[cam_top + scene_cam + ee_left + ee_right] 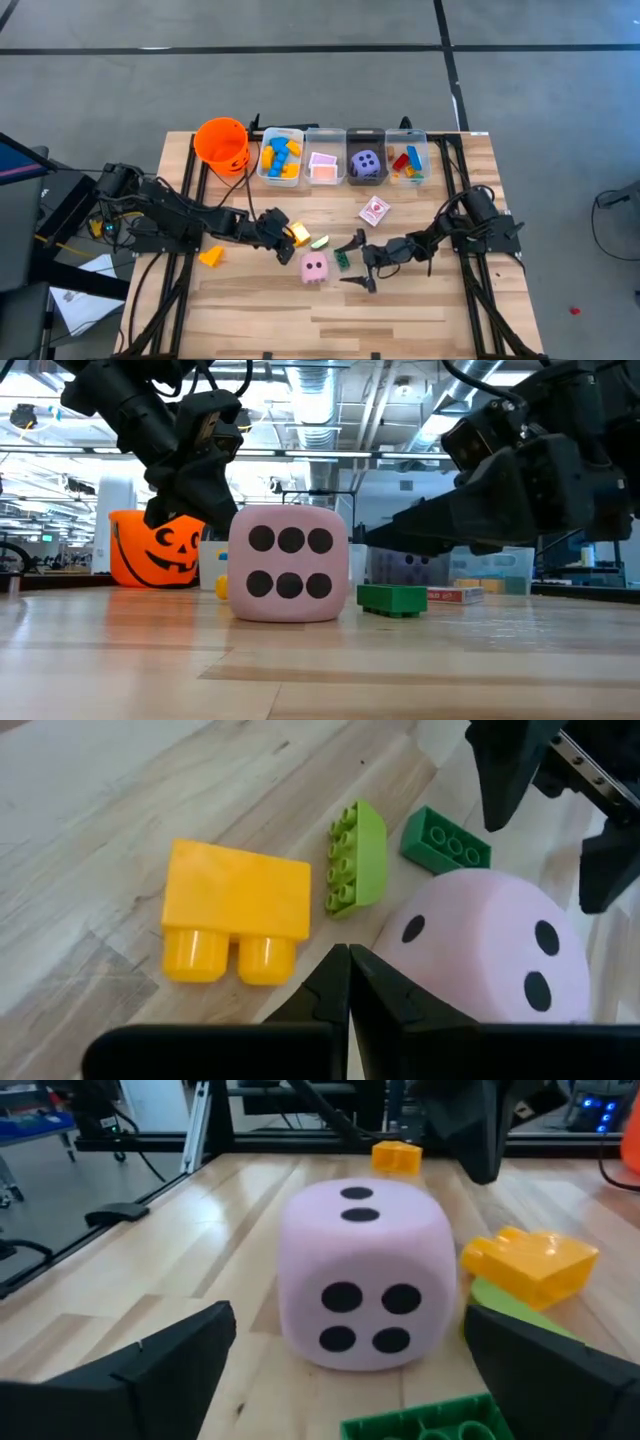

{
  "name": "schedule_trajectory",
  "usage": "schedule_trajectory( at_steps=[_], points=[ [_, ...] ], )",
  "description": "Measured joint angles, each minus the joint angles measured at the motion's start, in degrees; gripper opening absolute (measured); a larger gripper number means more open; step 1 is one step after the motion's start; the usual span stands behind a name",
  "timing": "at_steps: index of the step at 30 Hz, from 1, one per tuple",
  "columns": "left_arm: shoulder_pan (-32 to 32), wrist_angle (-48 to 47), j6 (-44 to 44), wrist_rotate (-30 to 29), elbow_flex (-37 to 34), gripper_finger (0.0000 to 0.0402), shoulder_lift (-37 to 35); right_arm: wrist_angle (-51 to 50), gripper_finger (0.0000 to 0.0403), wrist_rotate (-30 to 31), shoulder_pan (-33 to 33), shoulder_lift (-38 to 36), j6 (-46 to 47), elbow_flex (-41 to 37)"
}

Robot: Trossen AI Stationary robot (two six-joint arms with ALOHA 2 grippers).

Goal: Pick & Place Toys
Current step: Put the pink dice into the black bin

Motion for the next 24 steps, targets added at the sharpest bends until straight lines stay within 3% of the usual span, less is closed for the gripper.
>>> schedule_trajectory(
  at_steps=[11,21,24],
  points=[
    [-0.15,3.34,0.02,1.97,0.02,0.0000,0.00,-1.20,0.0399,-0.06,-0.02,0.00,0.02,3.08],
    [-0.64,3.32,0.04,2.14,0.02,0.0000,0.00,-14.15,0.0398,-0.06,-0.13,0.00,0.02,9.90],
    [-1.13,3.26,0.04,4.70,0.02,0.0000,0.00,-17.64,0.0399,-0.06,-0.13,0.00,0.00,11.87]
  ],
)
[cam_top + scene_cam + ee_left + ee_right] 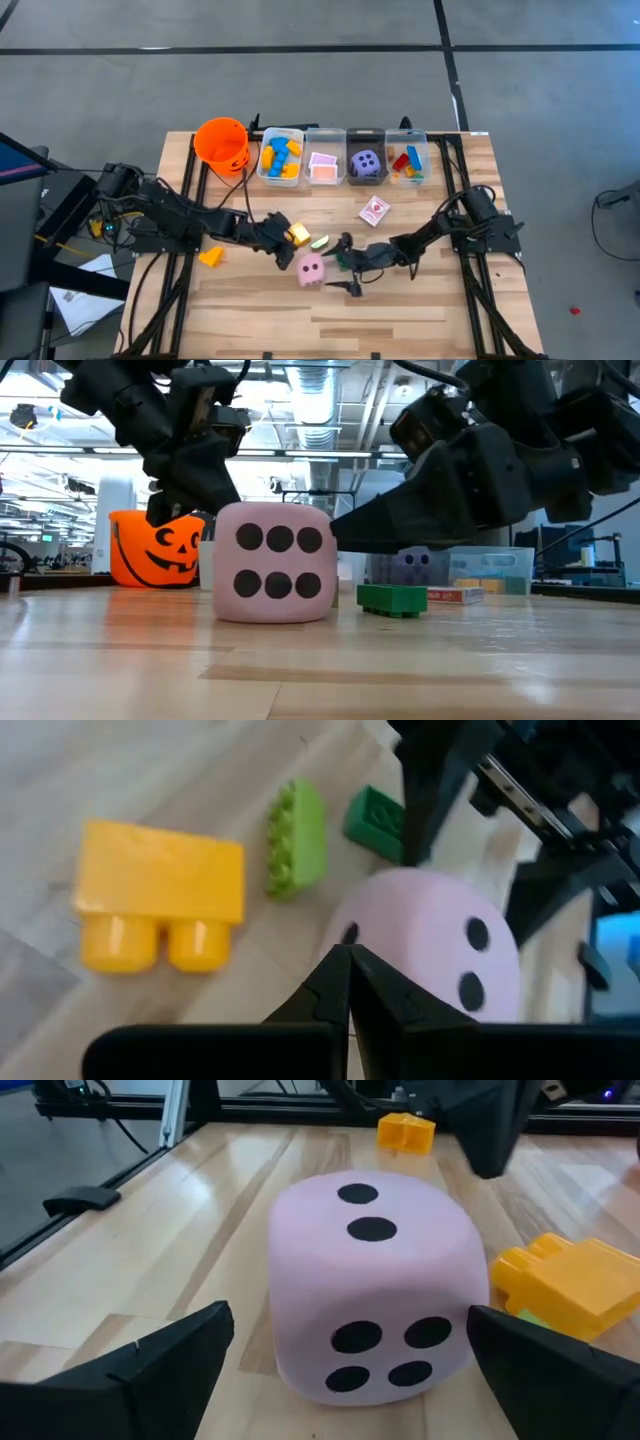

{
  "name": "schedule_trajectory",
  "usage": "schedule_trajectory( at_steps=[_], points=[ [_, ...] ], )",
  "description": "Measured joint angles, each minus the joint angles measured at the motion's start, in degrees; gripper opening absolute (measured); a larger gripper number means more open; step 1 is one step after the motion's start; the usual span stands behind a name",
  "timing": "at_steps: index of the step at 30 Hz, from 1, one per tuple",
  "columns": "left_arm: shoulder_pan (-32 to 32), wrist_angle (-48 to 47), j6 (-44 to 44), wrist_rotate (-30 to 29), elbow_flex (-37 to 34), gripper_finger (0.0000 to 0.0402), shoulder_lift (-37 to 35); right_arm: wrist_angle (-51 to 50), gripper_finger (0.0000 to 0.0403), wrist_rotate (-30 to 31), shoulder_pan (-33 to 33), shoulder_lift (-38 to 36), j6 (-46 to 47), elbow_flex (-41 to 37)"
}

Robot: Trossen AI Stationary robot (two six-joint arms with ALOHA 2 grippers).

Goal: Pick & Place Toys
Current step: Put the pink dice into the black bin

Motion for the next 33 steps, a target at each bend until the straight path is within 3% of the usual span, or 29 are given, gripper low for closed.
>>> schedule_trajectory(
  at_steps=[9,13,22,33],
  points=[
    [-2.16,-5.59,-5.94,9.21,0.00,0.0000,0.00,-2.56,0.0399,0.00,-0.74,0.00,0.05,1.44],
    [-3.38,-6.33,-10.43,10.75,0.00,0.0000,0.00,-2.53,0.0399,0.02,-0.76,0.00,0.04,1.44],
    [-2.00,-5.76,-10.68,11.30,0.00,0.0000,1.06,-2.52,0.0399,0.01,-1.03,0.00,0.07,1.44],
    [1.26,4.95,-10.62,14.92,0.02,0.0000,11.27,-2.27,0.0400,0.01,-1.18,0.00,0.07,1.50]
  ],
)
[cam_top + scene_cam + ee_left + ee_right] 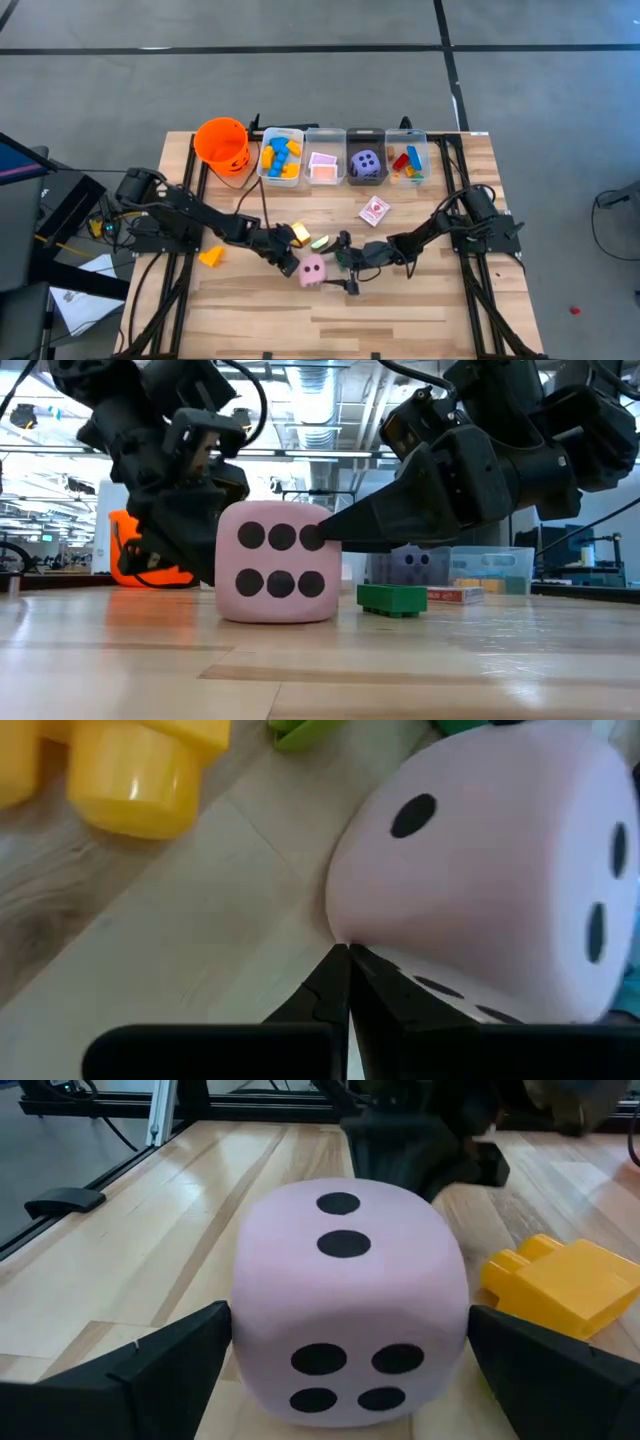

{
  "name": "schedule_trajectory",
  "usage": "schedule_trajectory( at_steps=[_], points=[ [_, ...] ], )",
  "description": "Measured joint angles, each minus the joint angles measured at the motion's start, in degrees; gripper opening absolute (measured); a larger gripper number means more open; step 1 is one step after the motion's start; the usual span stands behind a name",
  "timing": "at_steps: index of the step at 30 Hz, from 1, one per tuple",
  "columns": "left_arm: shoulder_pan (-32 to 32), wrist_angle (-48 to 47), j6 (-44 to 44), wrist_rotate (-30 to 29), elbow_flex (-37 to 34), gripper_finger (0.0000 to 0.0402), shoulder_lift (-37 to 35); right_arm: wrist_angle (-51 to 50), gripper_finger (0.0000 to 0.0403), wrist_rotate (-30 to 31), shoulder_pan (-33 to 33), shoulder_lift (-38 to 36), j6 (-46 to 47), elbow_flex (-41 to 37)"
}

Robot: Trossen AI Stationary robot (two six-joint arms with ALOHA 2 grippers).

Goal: Pick & Place Toys
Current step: Put the pink dice into the black bin

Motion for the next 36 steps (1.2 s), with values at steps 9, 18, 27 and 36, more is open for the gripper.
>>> schedule_trajectory(
  at_steps=[9,18,27,36],
  points=[
    [0.68,1.98,0.00,-1.15,-0.07,0.0000,1.40,-0.01,0.0400,-0.03,0.00,0.00,0.00,0.00],
    [0.68,3.37,0.00,-2.52,-0.07,0.0000,1.39,0.42,0.0400,0.07,0.00,-0.04,0.00,0.00],
    [0.72,3.45,-0.02,-3.20,-0.09,0.0000,1.40,-0.90,0.0390,0.14,-1.00,-0.06,4.35,0.00],
    [0.74,3.39,-0.03,-4.64,-0.13,0.0000,1.38,-0.92,0.0332,-0.04,-2.05,-0.09,6.03,0.00]
  ],
)
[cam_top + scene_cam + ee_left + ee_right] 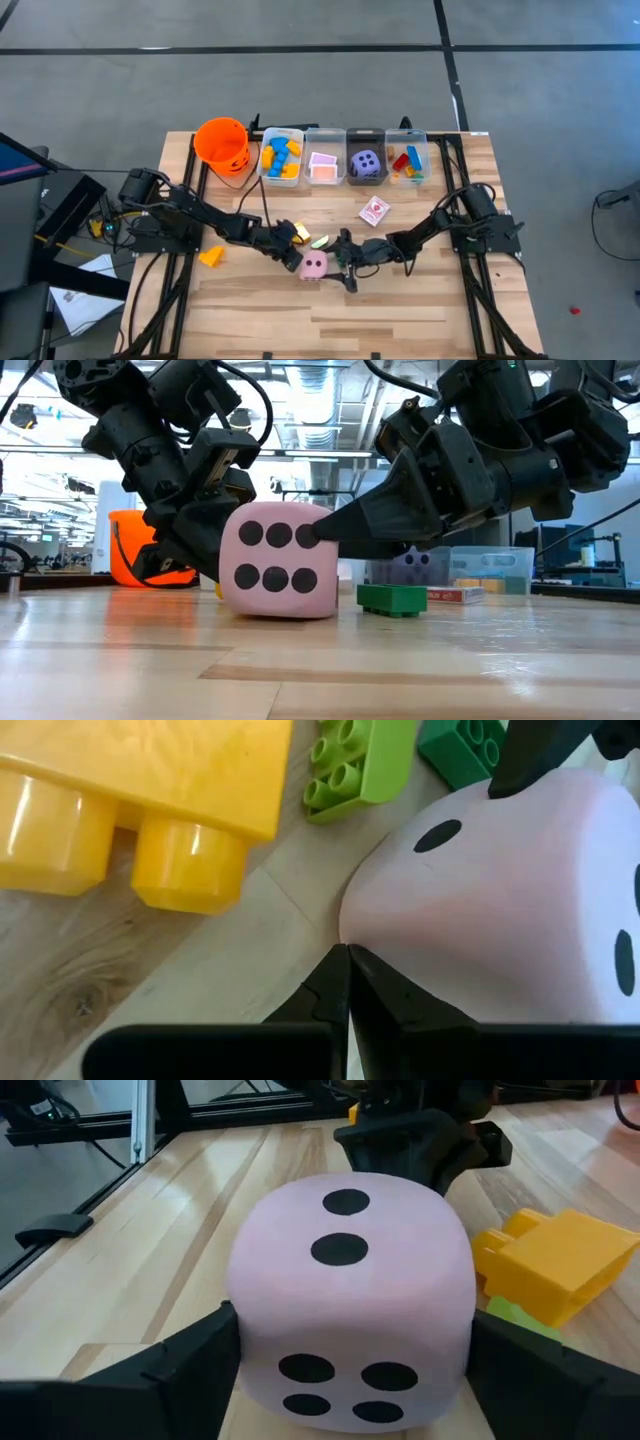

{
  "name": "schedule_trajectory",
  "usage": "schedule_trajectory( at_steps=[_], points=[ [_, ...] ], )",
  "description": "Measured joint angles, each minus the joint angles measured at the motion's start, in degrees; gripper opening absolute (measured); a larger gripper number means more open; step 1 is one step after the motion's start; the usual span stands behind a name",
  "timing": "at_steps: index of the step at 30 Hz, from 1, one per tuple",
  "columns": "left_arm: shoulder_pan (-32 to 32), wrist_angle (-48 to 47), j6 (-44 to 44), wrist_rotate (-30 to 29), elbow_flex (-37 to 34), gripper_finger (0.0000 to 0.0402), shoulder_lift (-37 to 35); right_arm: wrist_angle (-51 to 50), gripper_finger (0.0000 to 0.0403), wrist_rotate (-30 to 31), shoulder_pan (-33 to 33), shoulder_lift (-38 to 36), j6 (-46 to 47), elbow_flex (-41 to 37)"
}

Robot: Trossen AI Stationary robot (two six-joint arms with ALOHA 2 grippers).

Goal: Pick & Place Toys
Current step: Put the pink dice into the black bin

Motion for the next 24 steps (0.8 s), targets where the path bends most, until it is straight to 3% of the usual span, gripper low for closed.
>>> schedule_trajectory(
  at_steps=[7,14,19,24],
  points=[
    [-0.07,-6.72,0.18,0.63,0.24,0.0000,-3.14,-0.02,0.0327,0.42,-0.18,0.00,0.02,0.04],
    [-0.09,-21.26,3.11,-1.00,0.17,0.0000,-16.93,-0.35,0.0328,0.24,-0.06,-3.94,-0.75,0.02],
    [-0.13,-27.60,9.45,-10.03,0.17,0.0000,-28.71,-1.42,0.0328,2.95,-1.92,-11.42,-2.26,0.02],
    [-0.15,-28.16,19.33,-22.98,0.17,0.0000,-37.46,-8.69,0.0329,10.93,-5.44,-20.97,-6.36,0.02]
  ],
)
